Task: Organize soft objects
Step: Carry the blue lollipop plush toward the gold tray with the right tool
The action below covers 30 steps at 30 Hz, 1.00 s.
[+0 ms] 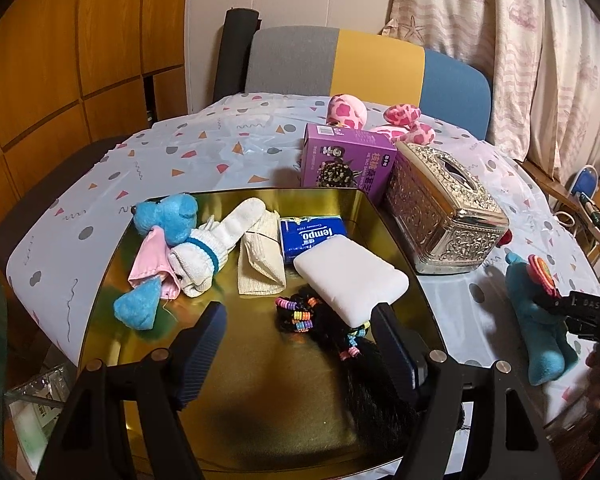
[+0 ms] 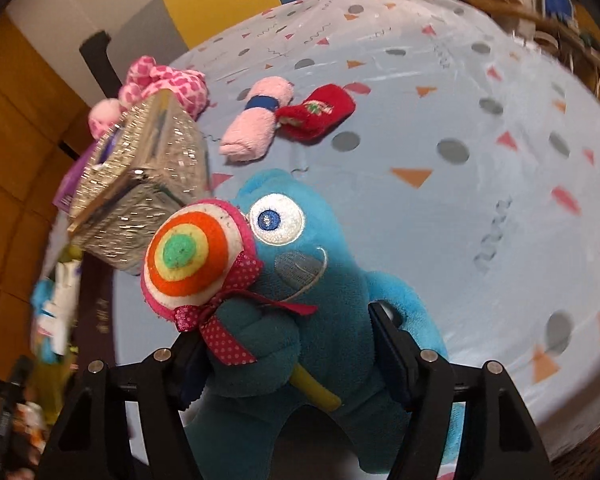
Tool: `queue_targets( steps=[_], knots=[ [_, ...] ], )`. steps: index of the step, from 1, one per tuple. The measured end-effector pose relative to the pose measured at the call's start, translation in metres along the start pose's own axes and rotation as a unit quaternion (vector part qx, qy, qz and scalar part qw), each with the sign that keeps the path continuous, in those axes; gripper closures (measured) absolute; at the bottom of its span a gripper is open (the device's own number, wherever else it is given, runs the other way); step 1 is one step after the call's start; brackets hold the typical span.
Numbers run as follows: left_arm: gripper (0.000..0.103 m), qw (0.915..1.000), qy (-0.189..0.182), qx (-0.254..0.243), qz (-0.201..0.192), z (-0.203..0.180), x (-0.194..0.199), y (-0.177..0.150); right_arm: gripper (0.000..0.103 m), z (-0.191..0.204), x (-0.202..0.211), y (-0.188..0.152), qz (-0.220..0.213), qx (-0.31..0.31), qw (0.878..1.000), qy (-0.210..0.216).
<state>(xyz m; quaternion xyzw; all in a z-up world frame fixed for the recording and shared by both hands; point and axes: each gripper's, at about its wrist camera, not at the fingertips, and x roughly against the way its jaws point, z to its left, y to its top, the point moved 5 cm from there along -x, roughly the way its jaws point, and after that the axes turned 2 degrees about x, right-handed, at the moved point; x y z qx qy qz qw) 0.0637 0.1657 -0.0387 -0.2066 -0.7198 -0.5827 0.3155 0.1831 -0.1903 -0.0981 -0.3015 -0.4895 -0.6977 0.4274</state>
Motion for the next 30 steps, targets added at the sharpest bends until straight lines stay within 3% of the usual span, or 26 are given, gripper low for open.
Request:
queue_targets(
  steps=[14, 23, 30],
  knots=[
    [0.028, 1.0, 0.008, 0.001, 0.002, 0.003, 0.0, -0.004, 0.032, 0.02, 0.032, -0.012, -0.029, -0.013, 0.996, 0.084],
    [0.028, 0.9999, 0.015, 0.005, 0.0, 0.008, 0.001, -0.005, 0.032, 0.083, 0.056, -0.008, -0.044, 0.072, 0.991, 0.099],
    [0.028, 0.9995, 0.026, 0.02, -0.003, 0.021, 0.002, -0.005, 0.032, 0.146, 0.066, -0.011, -0.054, 0.15, 0.98, 0.117]
  ],
)
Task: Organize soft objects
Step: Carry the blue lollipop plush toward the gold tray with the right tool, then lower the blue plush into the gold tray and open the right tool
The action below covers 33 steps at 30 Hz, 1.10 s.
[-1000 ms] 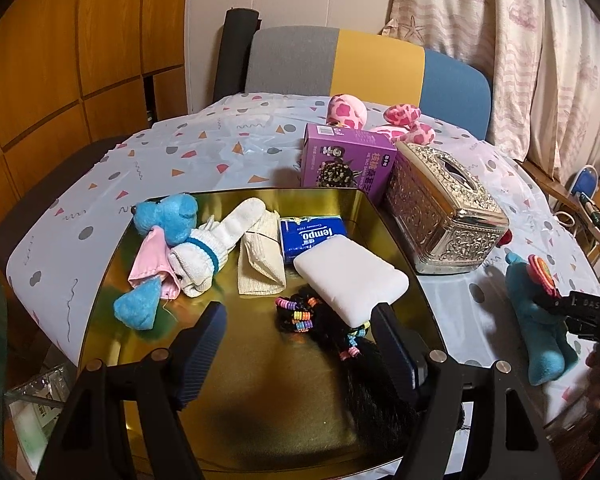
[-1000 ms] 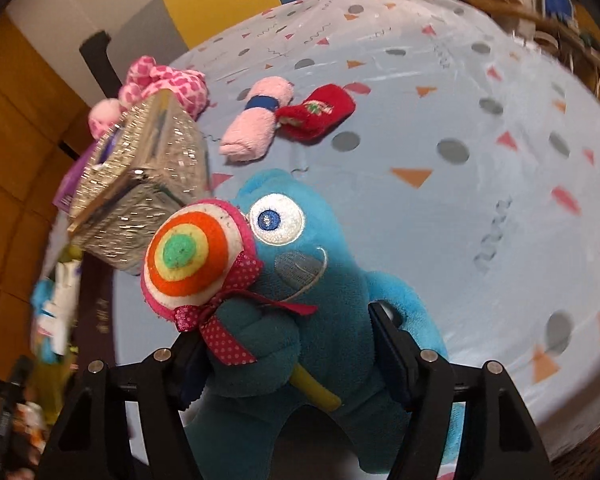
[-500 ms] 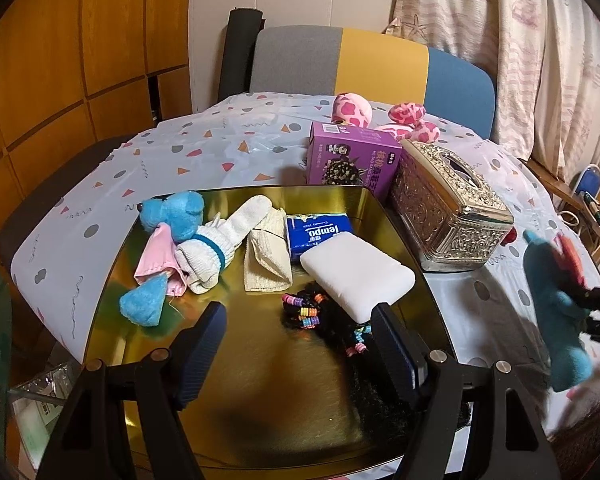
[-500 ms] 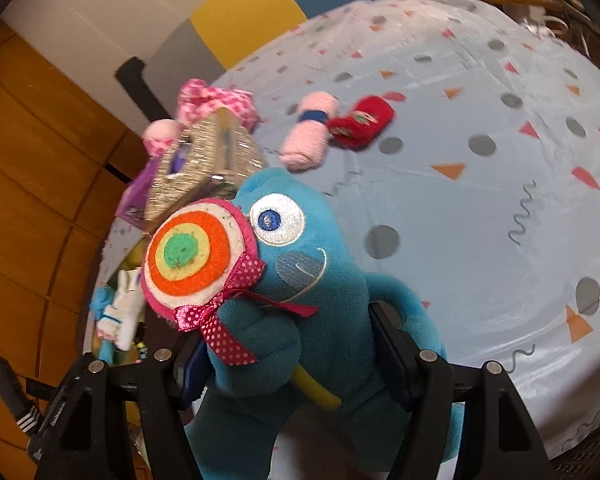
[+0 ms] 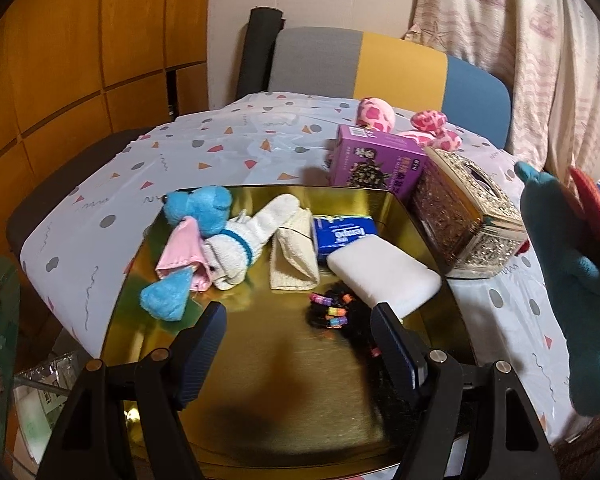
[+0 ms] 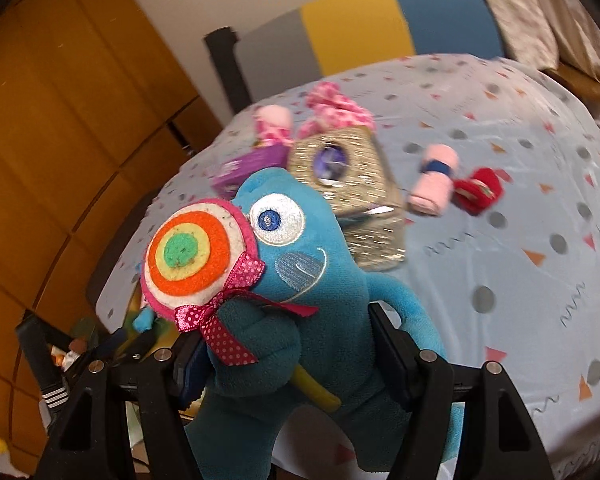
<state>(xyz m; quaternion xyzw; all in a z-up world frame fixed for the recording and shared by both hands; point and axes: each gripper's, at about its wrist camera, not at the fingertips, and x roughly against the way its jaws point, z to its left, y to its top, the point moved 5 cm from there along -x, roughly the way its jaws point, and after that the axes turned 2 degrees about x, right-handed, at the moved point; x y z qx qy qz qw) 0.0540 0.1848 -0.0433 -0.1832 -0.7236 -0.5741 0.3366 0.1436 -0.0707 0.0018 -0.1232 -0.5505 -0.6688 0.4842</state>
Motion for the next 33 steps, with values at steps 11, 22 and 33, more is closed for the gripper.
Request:
queue_targets(
  steps=[11, 22, 33],
  knots=[
    [0.028, 0.999, 0.03, 0.032, -0.009, 0.034, 0.004, 0.004, 0.032, 0.067, -0.032, 0.013, 0.027, 0.074, 0.997, 0.012],
    [0.028, 0.9867, 0.107, 0.116, -0.038, 0.125, 0.023, 0.014, 0.031, 0.147, -0.114, 0.02, 0.08, 0.131, 0.988, 0.007],
    [0.028, 0.9866, 0.108, 0.12, -0.021, 0.131, 0.015, 0.003, 0.022, 0.168, -0.182, 0.009, 0.12, 0.143, 0.982, -0.002]
  ],
)
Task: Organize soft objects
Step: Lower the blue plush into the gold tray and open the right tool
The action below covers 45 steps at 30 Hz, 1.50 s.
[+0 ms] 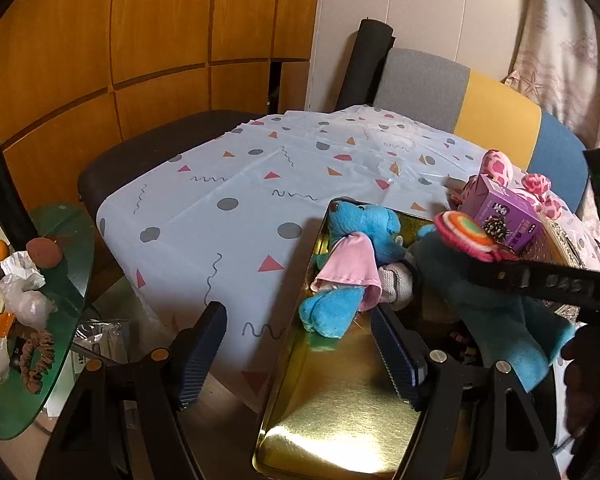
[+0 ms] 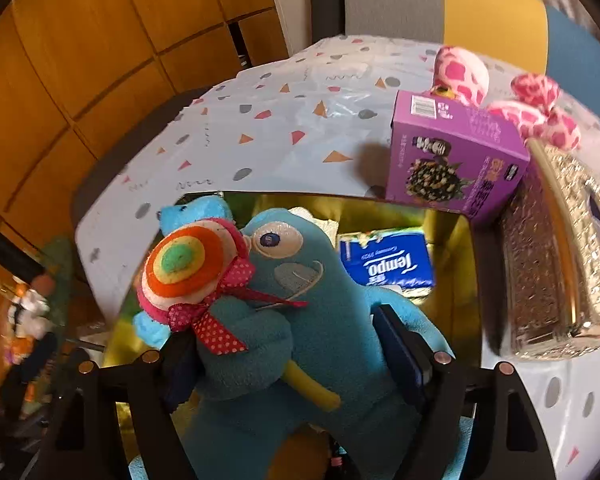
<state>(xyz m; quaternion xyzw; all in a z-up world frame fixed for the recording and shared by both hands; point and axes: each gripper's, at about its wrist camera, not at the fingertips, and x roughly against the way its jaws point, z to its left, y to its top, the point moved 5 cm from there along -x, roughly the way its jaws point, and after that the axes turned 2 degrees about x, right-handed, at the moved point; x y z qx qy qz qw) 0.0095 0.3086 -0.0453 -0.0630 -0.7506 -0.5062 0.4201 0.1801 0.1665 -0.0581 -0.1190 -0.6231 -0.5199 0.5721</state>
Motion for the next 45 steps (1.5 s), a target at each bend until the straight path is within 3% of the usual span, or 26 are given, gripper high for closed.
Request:
queue_targets(
  steps=[7, 11, 14, 19, 23, 30, 35, 38, 43, 45],
  knots=[
    [0.028, 1.0, 0.0, 0.004, 0.001, -0.002, 0.0, 0.0, 0.02, -0.007, 0.017, -0.01, -0.002, -0.044, 0.997, 0.058],
    [0.028, 1.0, -0.002, -0.001, 0.001, -0.006, 0.001, -0.002, 0.016, 0.002, -0.002, -0.002, 0.022, -0.016, 0.999, 0.034],
    [0.028, 1.0, -0.005, -0.003, 0.001, -0.008, 0.004, -0.004, 0.016, 0.006, -0.001, 0.009, 0.013, -0.004, 1.0, 0.007],
    [0.028, 1.0, -0.004, 0.0, 0.001, -0.005, 0.006, -0.004, 0.011, 0.013, 0.024, 0.011, -0.012, 0.014, 0.999, 0.042],
    [0.028, 1.0, -0.008, 0.003, 0.004, -0.006, 0.005, -0.004, 0.011, 0.013, 0.038, 0.01, -0.032, 0.034, 0.998, 0.037],
    [0.028, 1.0, -0.008, 0.005, -0.001, -0.005, 0.007, -0.002, 0.011, 0.015, 0.053, -0.016, -0.025, 0.102, 0.994, 0.016],
    [0.028, 0.9999, -0.004, 0.011, 0.003, -0.001, 0.005, -0.003, 0.011, 0.022, 0.032, -0.036, 0.008, 0.115, 0.992, 0.042],
    [0.028, 1.0, -0.003, 0.008, 0.002, -0.002, 0.005, -0.002, 0.013, 0.024, 0.014, -0.04, 0.011, 0.131, 0.991, 0.003],
    [0.028, 1.0, -0.004, 0.0, -0.002, -0.007, 0.007, -0.001, 0.013, 0.002, 0.006, -0.027, -0.021, 0.084, 0.995, -0.04],
    [0.028, 1.0, -0.008, -0.005, -0.004, -0.012, 0.009, -0.001, 0.012, -0.004, 0.006, -0.024, -0.015, 0.066, 0.997, -0.02]
  ],
)
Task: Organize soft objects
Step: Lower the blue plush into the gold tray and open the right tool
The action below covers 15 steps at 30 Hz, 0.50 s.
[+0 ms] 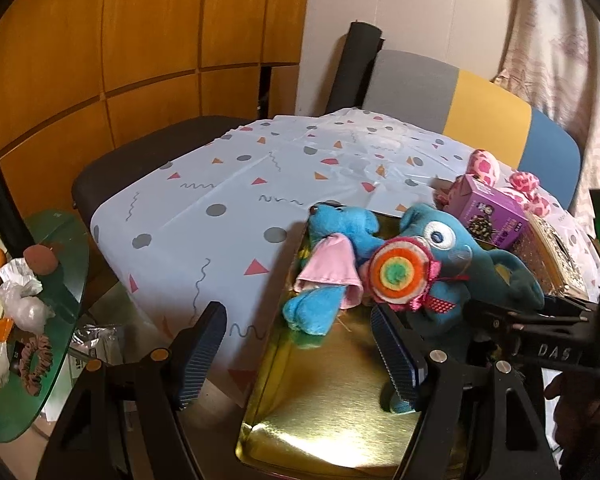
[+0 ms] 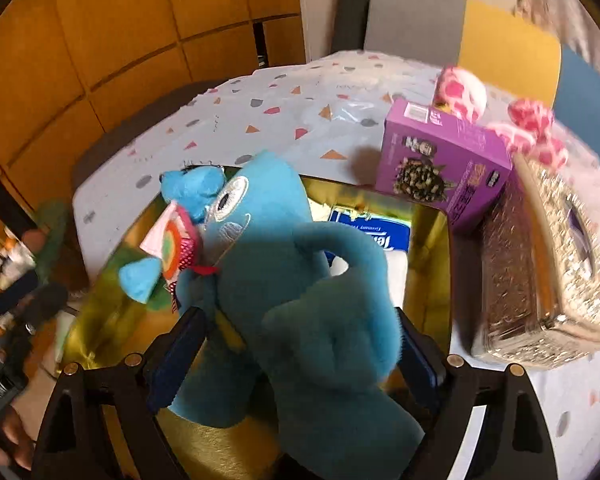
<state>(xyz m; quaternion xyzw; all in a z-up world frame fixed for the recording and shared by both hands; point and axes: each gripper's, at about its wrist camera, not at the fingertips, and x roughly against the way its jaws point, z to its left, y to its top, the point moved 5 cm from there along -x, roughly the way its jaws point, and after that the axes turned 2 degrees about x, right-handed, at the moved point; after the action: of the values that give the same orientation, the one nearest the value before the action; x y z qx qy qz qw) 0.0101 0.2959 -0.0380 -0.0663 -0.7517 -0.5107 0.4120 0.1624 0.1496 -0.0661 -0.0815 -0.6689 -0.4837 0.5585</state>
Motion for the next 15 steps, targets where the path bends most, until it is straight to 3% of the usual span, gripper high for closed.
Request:
queue_targets(
  steps=[3, 8, 15],
  knots=[
    [0.028, 0.9999, -0.006, -0.013, -0.003, -0.009, 0.003, 0.0, 0.012, -0.005, 0.006, -0.001, -0.004, -0.007, 1.0, 0.007],
    [0.027, 0.9994, -0.016, -0.031, -0.007, -0.023, 0.009, -0.001, 0.012, -0.014, 0.033, -0.001, -0.047, -0.017, 0.999, 0.011],
    [0.027, 0.9978, -0.032, -0.058, -0.008, -0.044, 0.016, -0.003, 0.012, -0.037, 0.065, -0.011, -0.076, -0.025, 0.997, -0.014]
  ],
)
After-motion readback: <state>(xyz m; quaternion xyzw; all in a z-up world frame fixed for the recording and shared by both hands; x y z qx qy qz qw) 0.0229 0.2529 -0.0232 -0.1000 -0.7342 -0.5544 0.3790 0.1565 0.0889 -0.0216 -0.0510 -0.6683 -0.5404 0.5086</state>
